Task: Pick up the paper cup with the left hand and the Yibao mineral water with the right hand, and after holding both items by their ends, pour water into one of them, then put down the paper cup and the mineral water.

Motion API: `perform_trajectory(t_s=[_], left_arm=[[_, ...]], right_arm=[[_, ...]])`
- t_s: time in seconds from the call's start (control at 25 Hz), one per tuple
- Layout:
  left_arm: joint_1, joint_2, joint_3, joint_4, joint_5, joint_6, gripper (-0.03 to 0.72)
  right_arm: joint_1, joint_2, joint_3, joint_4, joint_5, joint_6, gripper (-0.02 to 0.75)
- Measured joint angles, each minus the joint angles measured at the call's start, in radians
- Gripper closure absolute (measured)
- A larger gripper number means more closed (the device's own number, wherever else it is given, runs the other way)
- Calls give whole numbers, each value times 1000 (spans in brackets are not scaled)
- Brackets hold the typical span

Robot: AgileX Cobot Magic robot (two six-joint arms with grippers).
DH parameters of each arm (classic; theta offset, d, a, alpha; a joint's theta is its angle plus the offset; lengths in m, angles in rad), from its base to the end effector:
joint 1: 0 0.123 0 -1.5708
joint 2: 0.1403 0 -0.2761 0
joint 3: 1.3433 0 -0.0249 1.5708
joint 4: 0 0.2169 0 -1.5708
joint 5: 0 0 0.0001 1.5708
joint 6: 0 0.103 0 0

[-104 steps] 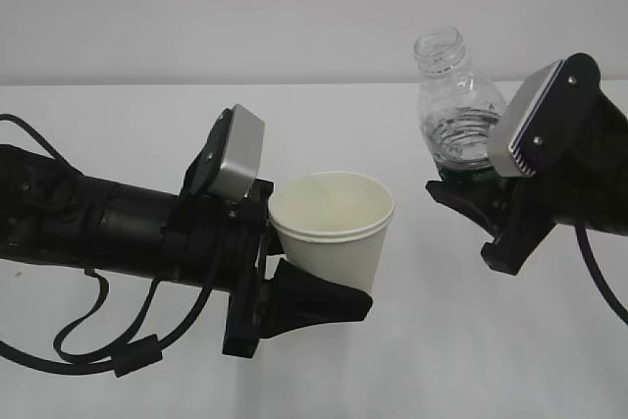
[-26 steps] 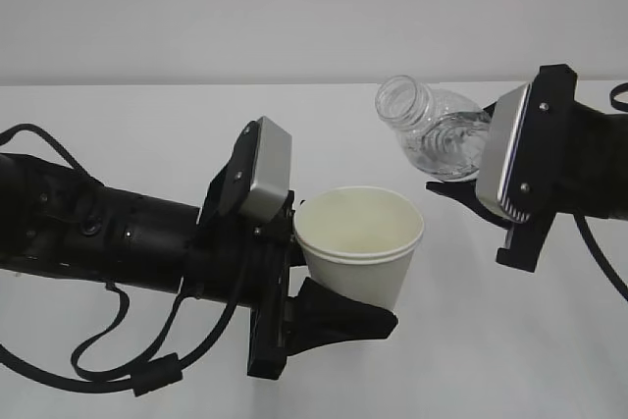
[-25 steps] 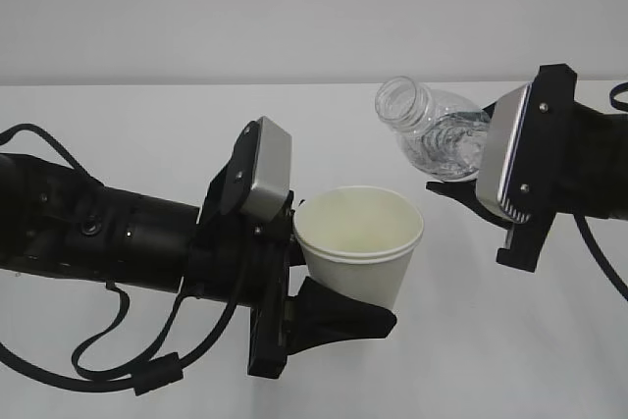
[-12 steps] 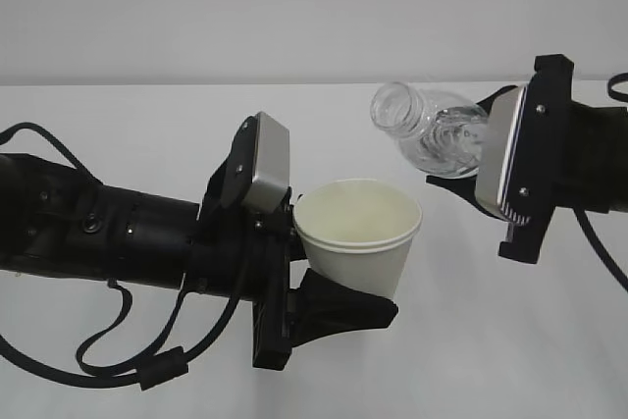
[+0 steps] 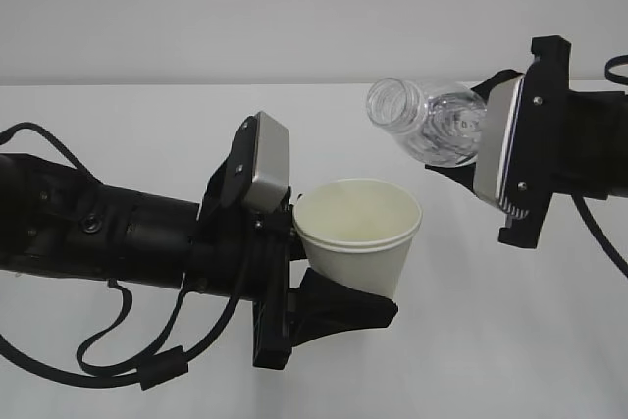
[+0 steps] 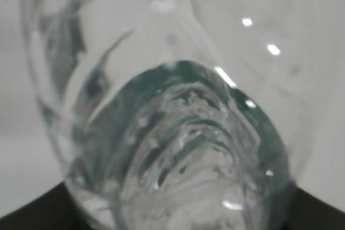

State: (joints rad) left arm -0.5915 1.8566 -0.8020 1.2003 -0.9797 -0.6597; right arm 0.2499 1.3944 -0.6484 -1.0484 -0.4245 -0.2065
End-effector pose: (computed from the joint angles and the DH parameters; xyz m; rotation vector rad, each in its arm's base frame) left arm 0.2177 -0.2422 0.1802 1.3439 1.5043 -1.0793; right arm 0.2467 0.1008 0.2450 -1.4908 1.3128 -0.2595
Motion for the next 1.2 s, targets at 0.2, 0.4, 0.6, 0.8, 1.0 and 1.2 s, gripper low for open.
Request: perform_trajectory(t_s=[0.2,0.4,0.6,0.8,1.0,1.2], left_arm=[[0,0,0,0,0,0,237],[0,0,0,0,0,0,237],[0,0,0,25,0,0,237],[0,0,0,29,0,2,237],[0,0,0,37,-2,2,237],[0,0,0,39,-10,2,237]], right_arm=[[0,0,0,-1,0,-41,303],[0,0,0,-1,0,-71,303],[0,0,0,-1,0,-110,303],[0,0,0,-1,0,-140,303],[0,0,0,-2,0,-164,303],[0,0,0,-2,2,-187,303]])
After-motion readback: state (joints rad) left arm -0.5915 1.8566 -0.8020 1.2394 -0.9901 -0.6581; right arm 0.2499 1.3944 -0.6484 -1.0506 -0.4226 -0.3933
